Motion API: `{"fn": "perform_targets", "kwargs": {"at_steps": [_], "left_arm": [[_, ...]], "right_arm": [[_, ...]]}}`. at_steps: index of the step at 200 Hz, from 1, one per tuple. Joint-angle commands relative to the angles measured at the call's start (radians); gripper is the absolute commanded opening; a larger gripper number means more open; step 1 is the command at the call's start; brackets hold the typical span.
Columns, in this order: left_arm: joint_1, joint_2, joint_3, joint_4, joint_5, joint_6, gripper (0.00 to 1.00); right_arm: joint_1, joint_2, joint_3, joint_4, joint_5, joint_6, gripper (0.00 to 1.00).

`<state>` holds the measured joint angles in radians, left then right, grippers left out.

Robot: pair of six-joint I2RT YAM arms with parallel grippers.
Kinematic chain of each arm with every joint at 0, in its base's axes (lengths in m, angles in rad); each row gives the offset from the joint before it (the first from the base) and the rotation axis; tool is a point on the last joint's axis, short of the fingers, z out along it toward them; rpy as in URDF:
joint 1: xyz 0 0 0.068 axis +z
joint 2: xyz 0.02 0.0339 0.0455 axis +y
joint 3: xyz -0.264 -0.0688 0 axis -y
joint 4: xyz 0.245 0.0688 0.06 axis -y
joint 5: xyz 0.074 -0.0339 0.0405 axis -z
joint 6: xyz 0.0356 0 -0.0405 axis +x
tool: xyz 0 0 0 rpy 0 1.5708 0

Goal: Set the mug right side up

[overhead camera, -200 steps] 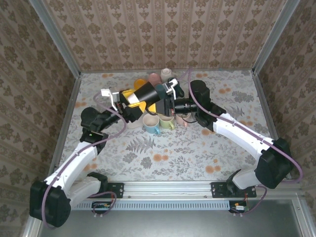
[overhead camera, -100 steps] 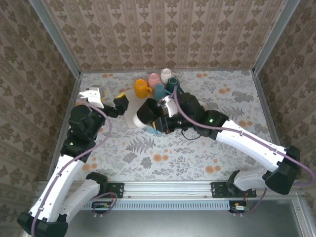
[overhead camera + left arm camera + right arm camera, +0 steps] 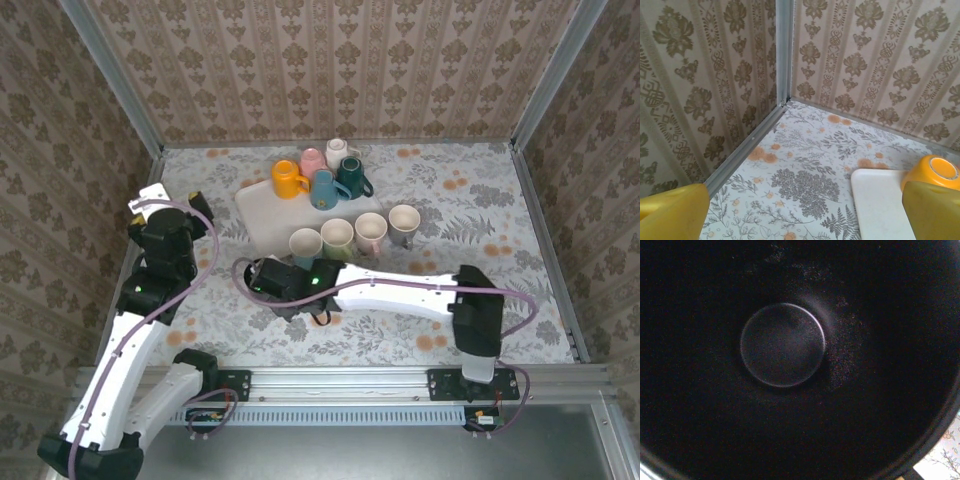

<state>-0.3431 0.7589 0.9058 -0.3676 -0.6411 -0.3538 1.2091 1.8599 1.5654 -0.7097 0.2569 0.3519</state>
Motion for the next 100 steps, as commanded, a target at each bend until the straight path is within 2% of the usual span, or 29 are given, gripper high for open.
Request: {"fn": "perform_targets", "kwargs": {"at_steps": [1,27,57,100], "left_arm": [[0.005,-0.012,-0.015,-0.001,-0.025,-0.027,1.00],[0.006,-0.008,-0.027,0.014,0.033,-0.041,1.00],[0.004,-0.006,-0.027,0.013,0.036,-0.041,1.00],[0.001,-0.006,-0.031,0.013,0.035,-0.059,1.00]], "right_arm": [[-0.008,0.048,0.094,0.008,0.099,0.035,0.00],[-0.010,0.148,0.155,-0.005,0.150,0.047,0.00],[-0.022,0.212,0.192,0.018,0.170,0.069,0.00],[-0.043,0.274,0.224,0.011,0.177,0.209,0.00]]}}
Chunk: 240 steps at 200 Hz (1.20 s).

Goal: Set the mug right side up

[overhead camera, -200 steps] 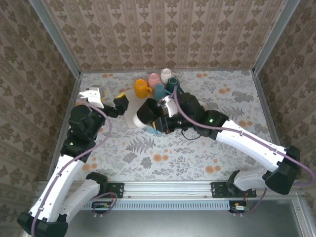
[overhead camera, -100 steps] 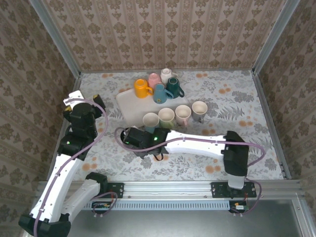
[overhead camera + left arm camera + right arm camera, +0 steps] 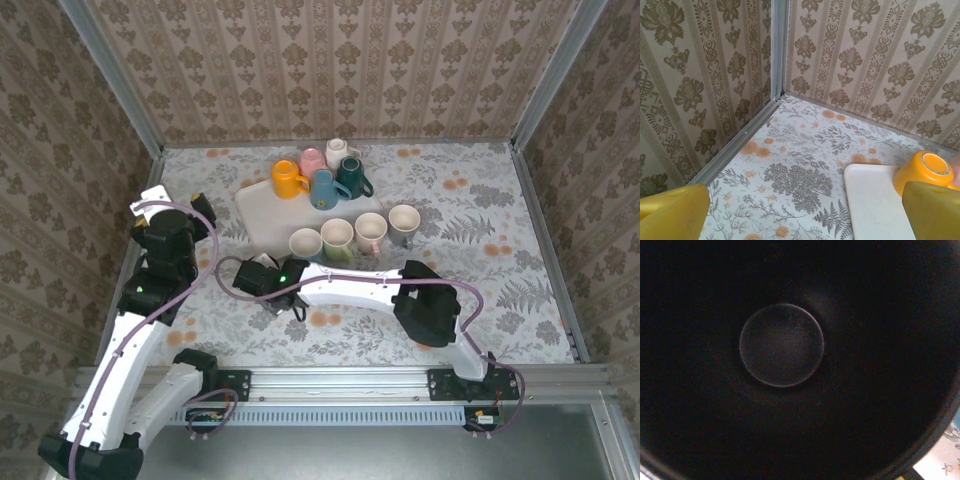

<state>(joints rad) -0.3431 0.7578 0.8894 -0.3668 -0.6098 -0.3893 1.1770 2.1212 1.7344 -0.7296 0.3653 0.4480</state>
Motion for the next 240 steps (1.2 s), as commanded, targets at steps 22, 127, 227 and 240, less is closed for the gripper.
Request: {"fn": "perform_targets", "kwargs": {"at_steps": [22,127,227,240], "left_arm": [[0.000,-0.005,-0.015,0.011,0.005,-0.028,1.00],[-0.011,-0.005,-0.016,0.008,-0.019,-0.032,1.00],[-0.021,-0.003,-0.018,0.008,-0.029,-0.022,1.00],[-0.023,-0.003,-0.019,0.010,-0.030,-0.019,1.00]], "right_arm": [[0.002,0.031,0.080,0.001,0.141,0.192,0.00],[-0.004,0.125,0.182,-0.129,0.206,0.428,0.00],[-0.025,0.160,0.214,-0.135,0.162,0.451,0.35],[-0.023,0.150,0.204,-0.120,0.161,0.437,0.41]]}}
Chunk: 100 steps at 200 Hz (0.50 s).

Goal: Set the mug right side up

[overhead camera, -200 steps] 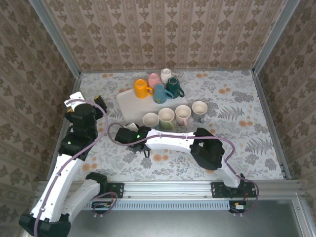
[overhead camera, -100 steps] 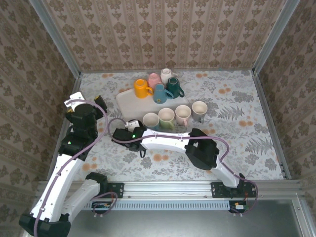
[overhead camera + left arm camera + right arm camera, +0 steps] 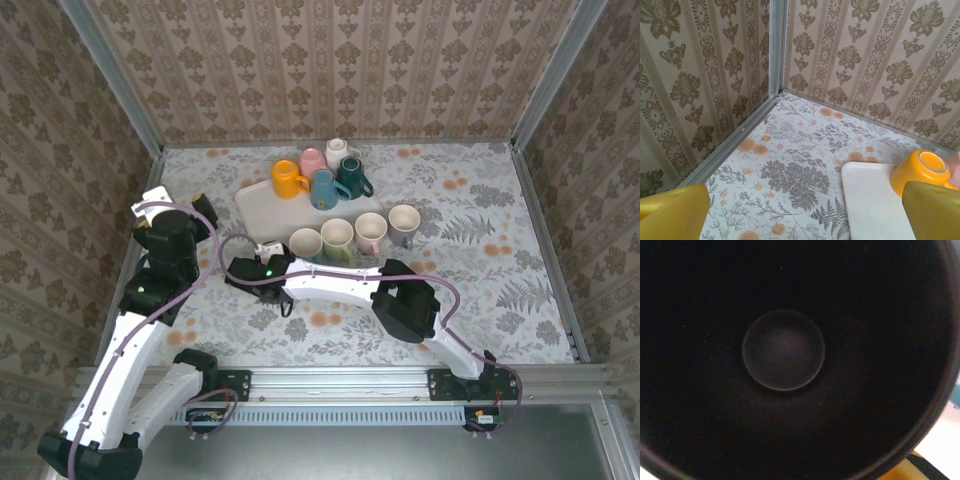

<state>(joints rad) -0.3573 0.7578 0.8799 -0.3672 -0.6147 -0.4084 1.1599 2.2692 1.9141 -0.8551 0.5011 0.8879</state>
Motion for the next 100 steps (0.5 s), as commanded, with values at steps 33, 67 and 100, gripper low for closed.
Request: {"fn": "perform_targets", "kwargs": {"at_steps": [33,67,100], "left_arm": [[-0.011,0.000,-0.009,0.013,-0.023,0.006,1.00],[-0.012,0.001,-0.011,0.017,-0.023,0.010,1.00],[-0.012,0.007,-0.012,0.023,-0.023,0.018,1.00]], "right_arm": [[-0.001,-0.033,-0.015,0.041,0.032,-0.023,0.51],[0.015,-0.084,-0.056,0.069,0.060,-0.057,0.56],[0.033,-0.167,-0.113,0.133,0.072,-0.125,0.57]]}}
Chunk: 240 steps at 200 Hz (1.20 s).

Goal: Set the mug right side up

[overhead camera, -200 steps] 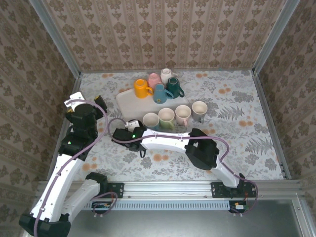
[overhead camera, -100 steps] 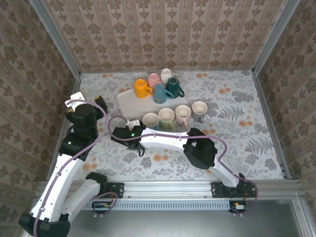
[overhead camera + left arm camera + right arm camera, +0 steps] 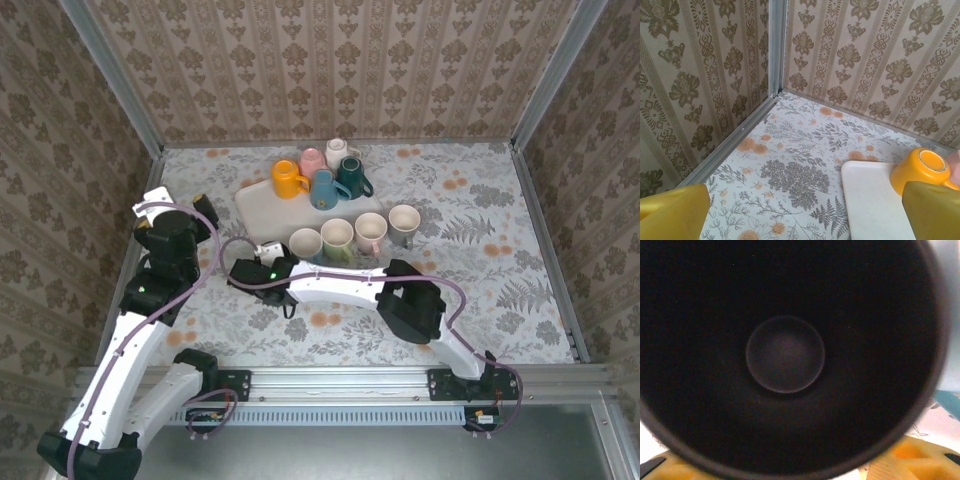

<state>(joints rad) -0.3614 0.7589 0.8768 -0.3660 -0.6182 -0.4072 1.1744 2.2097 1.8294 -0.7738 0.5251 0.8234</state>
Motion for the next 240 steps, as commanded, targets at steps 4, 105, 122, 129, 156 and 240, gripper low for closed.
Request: {"fn": "perform_targets", "kwargs": {"at_steps": [4,105,122,129,156,240], "left_arm": [[-0.008,0.006,-0.009,0.022,-0.021,0.016,1.00],[-0.004,0.207,0.131,-0.056,0.208,0.012,1.00],[-0.004,0.319,0.220,-0.136,0.225,-0.053,1.00],[-0.003,0.370,0.256,-0.163,0.238,-0.083,1.00],[-0.008,0.596,0.448,-0.279,0.281,-0.161,1.00],[-0.001,1.233,1.120,-0.474,0.432,-0.211,1.00]], "right_arm": [[0.020,-0.117,-0.032,0.053,0.049,-0.065,0.58],[-0.050,-0.527,-0.263,0.279,-0.111,-0.410,0.59],[-0.130,-0.589,-0.324,0.301,-0.180,-0.410,0.59],[-0.162,-0.610,-0.342,0.300,-0.212,-0.406,0.59],[-0.255,-0.688,-0.398,0.294,-0.304,-0.406,0.60],[-0.400,-1.018,-0.712,0.369,-0.301,-0.366,0.60]]}}
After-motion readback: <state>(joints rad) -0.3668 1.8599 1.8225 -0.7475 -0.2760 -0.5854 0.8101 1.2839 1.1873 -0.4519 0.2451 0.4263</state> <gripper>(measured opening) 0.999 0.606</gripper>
